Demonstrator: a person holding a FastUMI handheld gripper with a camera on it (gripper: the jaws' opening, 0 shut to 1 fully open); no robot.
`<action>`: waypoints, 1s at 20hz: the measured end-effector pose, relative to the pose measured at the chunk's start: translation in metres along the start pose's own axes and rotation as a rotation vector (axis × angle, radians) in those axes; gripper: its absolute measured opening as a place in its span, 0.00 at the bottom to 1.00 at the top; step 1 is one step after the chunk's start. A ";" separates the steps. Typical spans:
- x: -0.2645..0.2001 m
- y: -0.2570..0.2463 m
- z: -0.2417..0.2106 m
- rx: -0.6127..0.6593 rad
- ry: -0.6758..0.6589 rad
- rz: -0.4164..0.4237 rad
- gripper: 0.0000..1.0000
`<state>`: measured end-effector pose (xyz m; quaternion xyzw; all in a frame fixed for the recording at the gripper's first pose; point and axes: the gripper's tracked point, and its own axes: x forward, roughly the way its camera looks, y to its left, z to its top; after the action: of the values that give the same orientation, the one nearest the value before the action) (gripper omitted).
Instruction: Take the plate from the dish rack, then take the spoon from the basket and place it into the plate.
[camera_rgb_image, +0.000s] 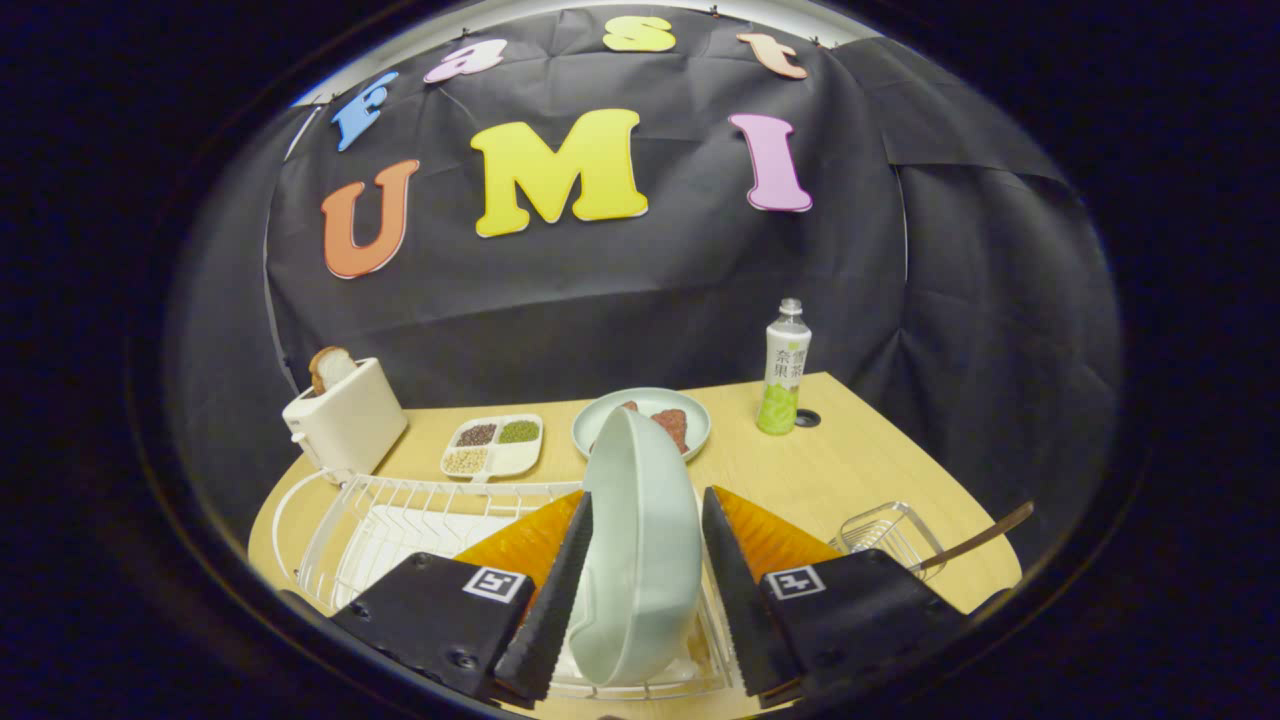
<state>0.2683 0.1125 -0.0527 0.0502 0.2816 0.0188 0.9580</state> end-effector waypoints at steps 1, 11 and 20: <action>-0.001 0.000 -0.002 0.003 0.009 -0.015 0.68; -0.025 0.004 0.018 -0.113 0.003 -0.234 0.31; -0.055 0.011 0.066 -0.212 -0.119 -0.280 0.29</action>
<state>0.2583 0.1144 0.0334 -0.0897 0.2253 -0.0880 0.9661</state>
